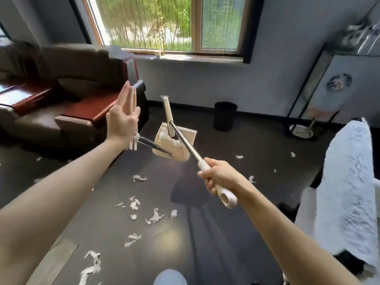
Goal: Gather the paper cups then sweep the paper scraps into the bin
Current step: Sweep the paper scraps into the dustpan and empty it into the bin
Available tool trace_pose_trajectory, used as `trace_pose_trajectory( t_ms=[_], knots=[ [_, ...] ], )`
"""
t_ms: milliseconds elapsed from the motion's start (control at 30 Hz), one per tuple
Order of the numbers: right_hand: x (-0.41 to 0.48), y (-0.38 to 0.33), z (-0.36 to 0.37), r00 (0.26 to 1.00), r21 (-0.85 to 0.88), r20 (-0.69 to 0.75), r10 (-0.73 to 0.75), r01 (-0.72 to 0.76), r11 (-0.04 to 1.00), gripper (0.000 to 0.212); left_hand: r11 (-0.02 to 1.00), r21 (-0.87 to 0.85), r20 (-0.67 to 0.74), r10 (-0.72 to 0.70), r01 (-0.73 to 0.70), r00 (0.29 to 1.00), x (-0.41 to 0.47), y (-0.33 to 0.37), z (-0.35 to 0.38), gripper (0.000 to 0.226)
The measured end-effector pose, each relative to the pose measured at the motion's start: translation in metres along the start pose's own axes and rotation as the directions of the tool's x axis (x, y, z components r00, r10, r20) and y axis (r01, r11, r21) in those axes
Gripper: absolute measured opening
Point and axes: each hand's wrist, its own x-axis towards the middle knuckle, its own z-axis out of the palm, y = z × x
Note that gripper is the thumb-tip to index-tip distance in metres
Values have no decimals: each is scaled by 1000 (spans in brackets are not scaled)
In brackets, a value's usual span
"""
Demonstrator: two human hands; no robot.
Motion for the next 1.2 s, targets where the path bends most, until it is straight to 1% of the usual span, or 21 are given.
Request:
trace_pose_trajectory(
  t_ms=[100,200,300,400,433,567,667,833,933,967,1033,1067,1133,1200],
  knots=[
    [76,-36,-23,998,46,-58,25,-22,999,41,1000,-21,18,1,-1,1000,84,-27,44,68],
    [157,-65,-43,993,92,-112,35,-25,995,50,997,-71,98,19,-12,995,171,-60,97,69],
    [237,-92,-65,985,149,-166,47,-22,989,46,984,-179,203,34,3,978,251,-96,149,68],
    [307,-124,-90,984,184,-168,56,-24,983,25,971,-239,287,75,-4,955,331,-120,201,68],
    [327,-134,-98,981,212,-183,65,-26,977,24,967,-256,307,91,-10,947,356,-126,218,69],
    [402,-168,-137,970,284,-234,71,-1,959,33,962,-265,388,161,-57,908,448,-145,286,67],
    [460,-193,-173,965,292,-255,63,15,956,29,959,-220,406,256,-178,878,508,-160,344,66],
    [542,-226,-230,944,360,-325,62,63,931,42,906,-206,467,423,-369,777,583,-193,437,65],
    [573,-247,-250,926,396,-367,89,69,916,44,868,-226,542,489,-442,684,617,-208,481,67],
    [581,-252,-258,920,420,-382,92,84,904,49,857,-226,573,501,-462,649,627,-213,494,69],
    [594,-261,-272,904,471,-415,104,116,874,61,826,-167,652,503,-539,568,650,-223,519,71],
    [599,-266,-278,899,490,-424,105,130,862,62,808,-120,697,483,-577,530,660,-228,532,71],
    [609,-273,-286,893,509,-440,100,156,847,59,788,-63,781,421,-613,461,679,-236,557,66],
    [619,-278,-288,880,521,-467,87,194,831,52,744,-60,828,409,-666,383,696,-241,579,62]
  ],
)
